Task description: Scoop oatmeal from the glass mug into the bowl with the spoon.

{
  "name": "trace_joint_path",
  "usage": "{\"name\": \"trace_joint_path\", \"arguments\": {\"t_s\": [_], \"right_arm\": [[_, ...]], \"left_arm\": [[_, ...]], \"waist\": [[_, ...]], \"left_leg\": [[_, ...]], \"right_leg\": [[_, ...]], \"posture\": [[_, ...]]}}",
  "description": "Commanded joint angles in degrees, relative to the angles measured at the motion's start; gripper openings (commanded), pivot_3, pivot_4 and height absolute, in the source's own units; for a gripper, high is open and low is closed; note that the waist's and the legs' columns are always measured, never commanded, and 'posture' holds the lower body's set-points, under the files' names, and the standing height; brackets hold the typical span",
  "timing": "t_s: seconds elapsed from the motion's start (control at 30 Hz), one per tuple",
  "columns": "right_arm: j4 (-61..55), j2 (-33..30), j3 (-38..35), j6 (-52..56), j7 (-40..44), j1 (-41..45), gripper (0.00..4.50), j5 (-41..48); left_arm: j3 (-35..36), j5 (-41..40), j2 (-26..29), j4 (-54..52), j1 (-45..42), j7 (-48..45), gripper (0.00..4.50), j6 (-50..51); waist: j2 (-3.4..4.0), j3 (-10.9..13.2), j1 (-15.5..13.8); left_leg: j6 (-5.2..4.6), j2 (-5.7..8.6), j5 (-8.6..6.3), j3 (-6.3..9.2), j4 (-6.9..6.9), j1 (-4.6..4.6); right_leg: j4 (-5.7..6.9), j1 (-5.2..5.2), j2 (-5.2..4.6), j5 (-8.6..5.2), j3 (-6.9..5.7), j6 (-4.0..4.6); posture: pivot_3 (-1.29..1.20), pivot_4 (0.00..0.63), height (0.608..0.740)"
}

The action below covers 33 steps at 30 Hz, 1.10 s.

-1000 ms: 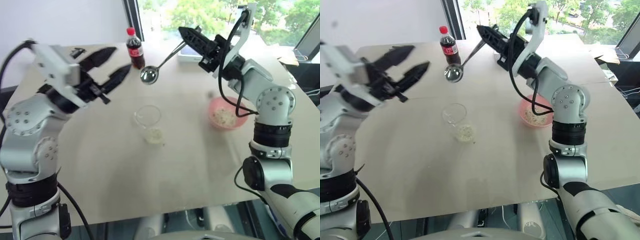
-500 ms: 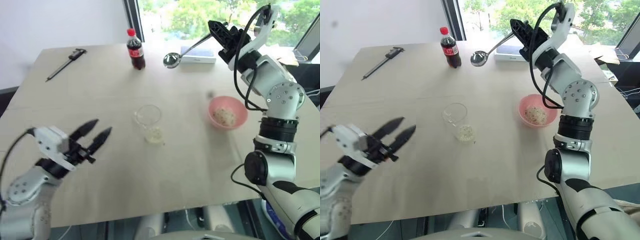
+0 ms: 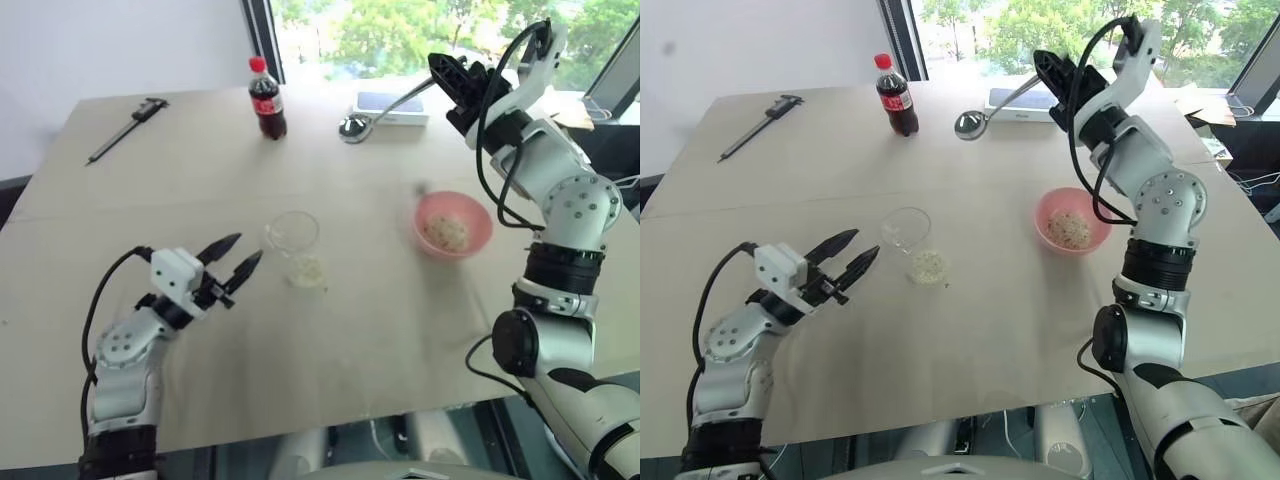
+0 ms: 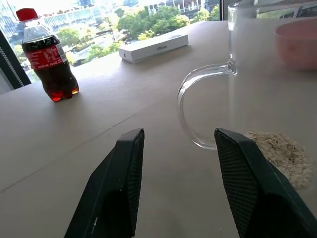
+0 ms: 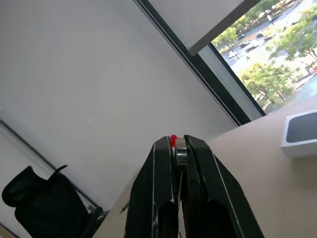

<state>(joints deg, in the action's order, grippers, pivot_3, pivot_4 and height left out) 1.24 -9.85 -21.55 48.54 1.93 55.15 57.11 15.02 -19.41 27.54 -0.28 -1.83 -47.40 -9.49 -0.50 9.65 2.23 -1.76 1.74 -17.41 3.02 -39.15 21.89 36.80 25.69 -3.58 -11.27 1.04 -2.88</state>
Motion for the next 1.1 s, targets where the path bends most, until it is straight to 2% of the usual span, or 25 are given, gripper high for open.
{"name": "trace_joint_path", "arguments": {"t_s": [0.03,0.43,0.77,0.8,0.83,0.93,1.0,1.03,1.1], "right_arm": [[-3.64,-1.00,-0.63,-0.28,-0.11,0.36,0.00,1.83],[-4.77,-2.04,0.26,-0.51,0.23,-0.83,0.00,1.84],[-4.67,-1.61,0.79,-1.38,0.59,-1.16,0.00,1.31],[-4.61,-1.54,0.88,-1.51,0.67,-1.16,0.00,1.23],[-4.57,-1.47,0.99,-1.63,0.75,-1.18,0.00,1.13],[-4.58,-1.24,1.19,-1.86,0.88,-1.25,0.00,1.03],[-4.66,-1.19,1.31,-1.90,0.95,-1.22,0.00,1.01],[-4.69,-1.18,1.33,-1.89,0.95,-1.18,0.00,1.04],[-4.69,-1.21,1.38,-1.84,0.91,-1.05,0.00,1.15]], "left_arm": [[-0.69,-0.57,-0.27,1.73,-2.26,-0.32,2.33,-2.06],[-3.26,-0.28,-1.15,8.34,-9.62,-0.54,2.33,-2.19],[-5.32,-0.30,-1.22,10.40,-12.31,-1.24,2.33,-1.22],[-5.31,-0.29,-1.21,10.73,-12.70,-1.18,2.10,-1.09],[-5.32,-0.25,-1.17,11.09,-13.09,-1.13,2.10,-1.05],[-5.56,-0.08,-1.03,12.06,-13.91,-1.00,1.16,-1.13],[-5.71,-0.03,-0.95,12.39,-14.11,-0.99,0.28,-1.25],[-5.80,0.05,-0.89,12.48,-14.15,-1.00,0.02,-1.29],[-5.97,0.22,-0.81,12.69,-14.23,-0.96,0.02,-1.33]], "waist": [[0.00,0.00,0.13],[0.00,0.00,0.06],[0.00,0.00,0.06],[0.00,0.00,0.06],[0.00,0.00,0.05],[0.00,0.00,0.05],[0.00,0.00,0.06],[-0.01,-0.01,0.05],[0.00,-0.01,0.10]], "left_leg": [[0.00,0.00,0.00,-0.01,0.00,-0.01],[0.02,0.00,0.01,0.00,-0.01,0.00],[0.03,0.00,0.02,0.00,-0.01,0.00],[0.06,0.00,0.04,0.00,-0.01,0.00],[0.07,0.00,0.05,0.00,-0.02,0.01],[0.07,0.00,0.04,0.01,-0.01,0.01],[0.07,0.00,0.04,0.01,-0.01,0.01],[0.07,0.00,0.04,0.01,-0.01,0.01],[0.07,0.00,0.04,0.01,-0.01,0.00]], "right_leg": [[0.00,0.00,0.01,0.00,0.01,0.00],[0.00,0.00,0.02,0.00,0.00,0.00],[0.00,0.00,0.02,0.00,0.00,-0.01],[0.00,0.00,0.02,0.00,0.00,-0.01],[0.00,0.00,0.02,0.00,0.00,0.00],[0.00,0.01,0.02,0.00,0.00,0.00],[0.00,0.00,0.02,0.00,0.00,0.00],[0.00,0.00,0.02,0.00,0.00,-0.01],[0.01,0.00,0.02,0.00,0.01,0.00]], "posture": [[0.00,0.150,0.740],[0.00,0.150,0.740],[0.00,0.150,0.740],[0.00,0.150,0.740],[0.00,0.150,0.740],[0.00,0.150,0.740],[0.00,0.150,0.740],[0.00,0.150,0.740],[0.00,0.150,0.740]]}}
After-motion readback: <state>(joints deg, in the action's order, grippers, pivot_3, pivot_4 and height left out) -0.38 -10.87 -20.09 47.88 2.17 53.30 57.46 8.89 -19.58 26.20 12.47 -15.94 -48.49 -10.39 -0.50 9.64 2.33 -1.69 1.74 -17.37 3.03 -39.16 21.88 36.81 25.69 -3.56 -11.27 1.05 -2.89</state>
